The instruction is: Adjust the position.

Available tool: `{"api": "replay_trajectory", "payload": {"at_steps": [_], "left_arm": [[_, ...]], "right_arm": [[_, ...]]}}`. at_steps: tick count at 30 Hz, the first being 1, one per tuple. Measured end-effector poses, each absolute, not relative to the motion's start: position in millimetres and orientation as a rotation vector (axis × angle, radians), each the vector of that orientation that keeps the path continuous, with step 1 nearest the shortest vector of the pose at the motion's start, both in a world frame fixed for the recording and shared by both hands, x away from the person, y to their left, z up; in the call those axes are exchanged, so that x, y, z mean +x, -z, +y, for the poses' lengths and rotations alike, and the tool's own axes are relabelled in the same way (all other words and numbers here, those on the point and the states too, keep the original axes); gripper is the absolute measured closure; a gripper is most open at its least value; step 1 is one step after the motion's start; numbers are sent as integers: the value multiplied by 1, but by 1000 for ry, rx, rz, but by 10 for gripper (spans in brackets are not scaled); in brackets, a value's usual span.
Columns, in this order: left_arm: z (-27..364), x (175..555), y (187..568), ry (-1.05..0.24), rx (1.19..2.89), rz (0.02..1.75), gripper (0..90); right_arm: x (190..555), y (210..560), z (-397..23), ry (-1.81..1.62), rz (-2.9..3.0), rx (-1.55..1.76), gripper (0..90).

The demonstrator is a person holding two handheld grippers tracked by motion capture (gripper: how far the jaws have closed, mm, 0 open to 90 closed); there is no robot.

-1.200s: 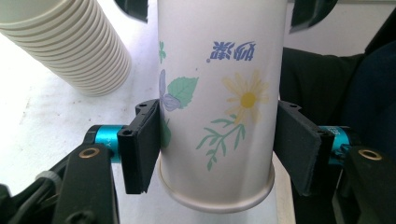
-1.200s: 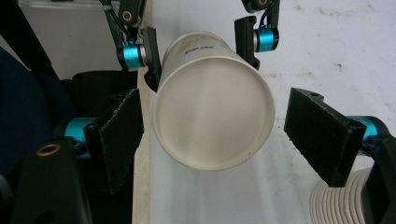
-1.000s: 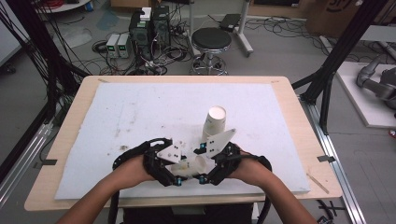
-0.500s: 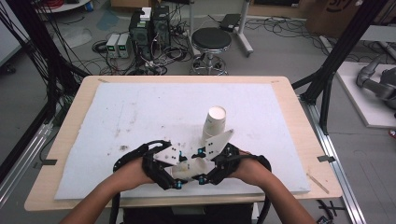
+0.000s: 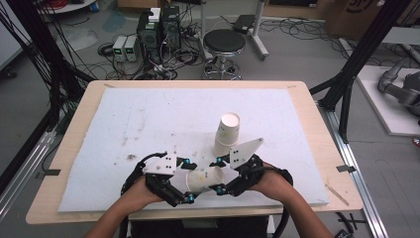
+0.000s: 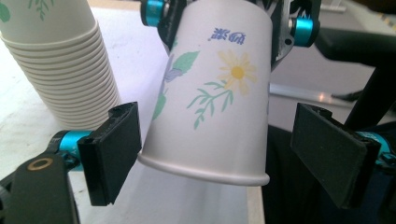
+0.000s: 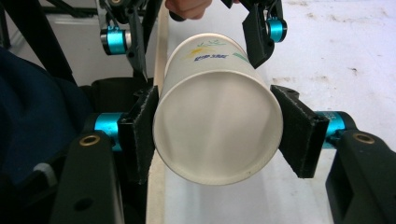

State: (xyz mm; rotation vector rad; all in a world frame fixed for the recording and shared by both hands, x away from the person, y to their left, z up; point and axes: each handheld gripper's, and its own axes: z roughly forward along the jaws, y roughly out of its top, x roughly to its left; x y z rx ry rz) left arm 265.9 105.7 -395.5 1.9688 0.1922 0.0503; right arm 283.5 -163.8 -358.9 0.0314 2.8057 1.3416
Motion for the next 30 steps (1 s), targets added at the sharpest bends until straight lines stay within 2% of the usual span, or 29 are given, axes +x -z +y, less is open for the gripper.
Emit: {"api": "replay_trajectory", "payload": {"at_steps": [11, 30], "left_arm": [[118, 264, 401, -34, 1800, 228, 163], [119, 263, 411, -1, 1717, 234, 162]], "right_arm": [[279, 365, -183, -1526, 2730, 90, 374], [282, 380, -196, -1729, 2656, 142, 374]]}}
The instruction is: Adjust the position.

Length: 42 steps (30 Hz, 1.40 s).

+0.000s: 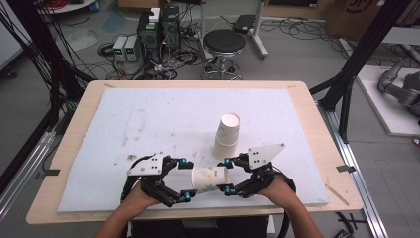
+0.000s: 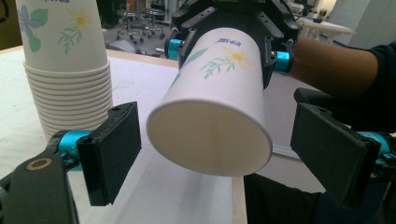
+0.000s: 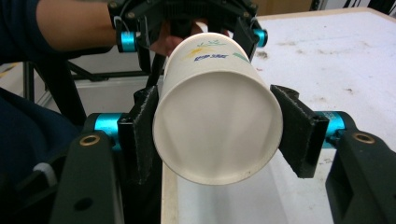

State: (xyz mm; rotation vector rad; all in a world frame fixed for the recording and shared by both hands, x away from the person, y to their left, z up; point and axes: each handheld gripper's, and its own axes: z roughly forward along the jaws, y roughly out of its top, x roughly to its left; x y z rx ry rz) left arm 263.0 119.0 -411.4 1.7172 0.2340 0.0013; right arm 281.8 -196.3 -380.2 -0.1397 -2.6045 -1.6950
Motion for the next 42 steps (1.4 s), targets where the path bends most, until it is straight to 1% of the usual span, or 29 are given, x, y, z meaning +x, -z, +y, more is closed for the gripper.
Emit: {"api": "replay_trajectory", "payload": {"at_steps": [14, 20, 31, 33, 35, 36, 42], "left_arm": [[112, 261, 413, 13, 1673, 217, 169], [113, 261, 413, -14, 1672, 216, 231], [115, 260, 408, -27, 1700, 223, 294], [115, 260, 405, -34, 1716, 214, 302], [115, 260, 403, -45, 1737, 207, 310], [115, 259, 402, -46, 1745, 205, 314], [114, 261, 391, -65, 1832, 207, 317]], "right_arm": [[285, 385, -197, 1769, -2465, -149, 374], [288, 390, -200, 1803, -2391, -168, 375], [287, 389, -198, 1776, -2436, -168, 373], [287, 387, -198, 1769, -2445, -171, 355], [286, 385, -197, 1758, -2461, -221, 241], [286, 384, -197, 1757, -2467, -231, 221], [283, 376, -198, 1738, -2535, -244, 220]]}}
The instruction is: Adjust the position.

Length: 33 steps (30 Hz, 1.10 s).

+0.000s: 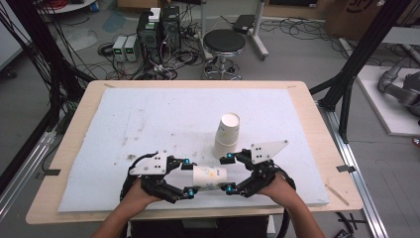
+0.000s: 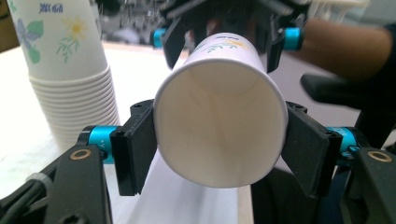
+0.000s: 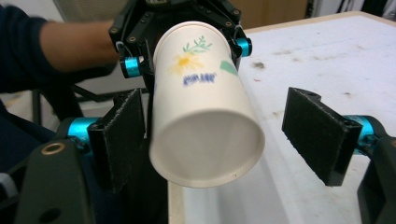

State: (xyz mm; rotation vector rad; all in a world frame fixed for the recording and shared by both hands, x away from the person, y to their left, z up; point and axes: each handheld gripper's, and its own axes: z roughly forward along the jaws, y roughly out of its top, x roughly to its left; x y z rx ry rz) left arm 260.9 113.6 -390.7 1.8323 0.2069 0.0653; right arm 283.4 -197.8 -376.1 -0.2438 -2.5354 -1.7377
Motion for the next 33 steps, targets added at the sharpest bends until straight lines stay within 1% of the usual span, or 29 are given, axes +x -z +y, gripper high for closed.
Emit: {"api": "replay_trajectory", "payload": {"at_steps": [7, 19, 33], "left_arm": [[110, 266, 375, -97, 1970, 211, 312], [99, 272, 356, -124, 2174, 182, 309], [87, 276, 347, -141, 2301, 190, 310]], "right_arm": [[277, 366, -189, 1640, -2716, -244, 219], [276, 357, -172, 1466, -2920, -136, 219], [276, 355, -156, 1287, -3071, -37, 220]]}}
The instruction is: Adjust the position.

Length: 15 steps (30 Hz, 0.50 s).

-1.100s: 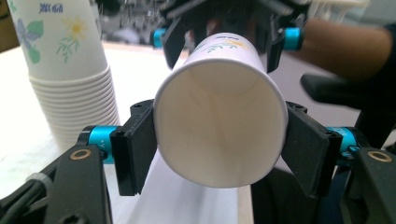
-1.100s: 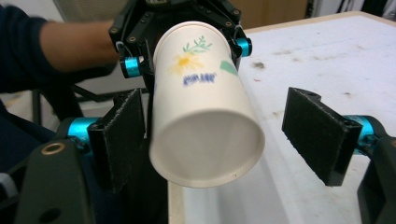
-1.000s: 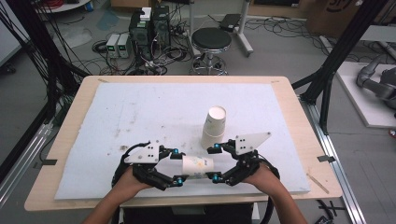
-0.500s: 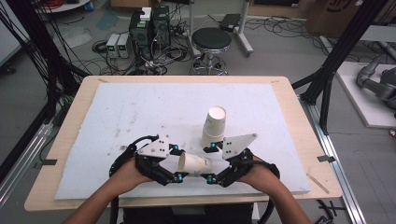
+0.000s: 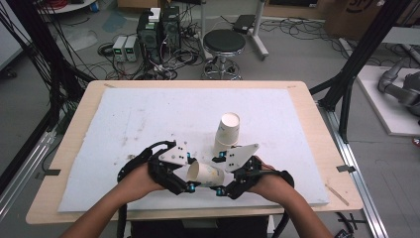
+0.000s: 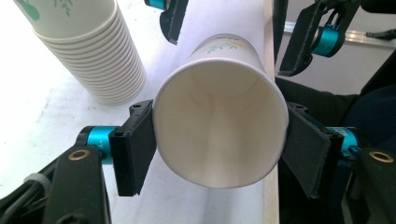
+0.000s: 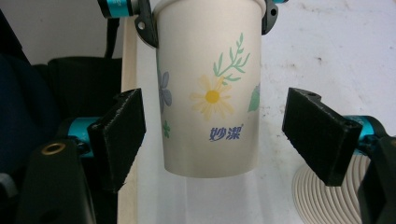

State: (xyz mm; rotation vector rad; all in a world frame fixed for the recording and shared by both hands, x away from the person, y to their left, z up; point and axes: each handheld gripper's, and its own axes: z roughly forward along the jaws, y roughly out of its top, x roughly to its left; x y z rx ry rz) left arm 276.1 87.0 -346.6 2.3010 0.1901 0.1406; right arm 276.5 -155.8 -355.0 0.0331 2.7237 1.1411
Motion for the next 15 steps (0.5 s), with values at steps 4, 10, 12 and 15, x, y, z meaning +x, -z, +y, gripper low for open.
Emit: {"api": "replay_trajectory", "payload": {"at_steps": [4, 10, 12, 15], "left_arm": [[84, 277, 345, -149, 2339, 186, 311], [77, 278, 340, -168, 2399, 176, 312], [75, 279, 339, -169, 2409, 172, 312], [72, 279, 339, -167, 2424, 173, 312]], "right_arm": [[277, 357, -152, -1094, 2738, 23, 221], [278, 360, -144, -1025, 2756, 7, 221], [278, 362, -142, -1012, 2762, 7, 221], [279, 364, -139, -990, 2765, 3, 221]]}}
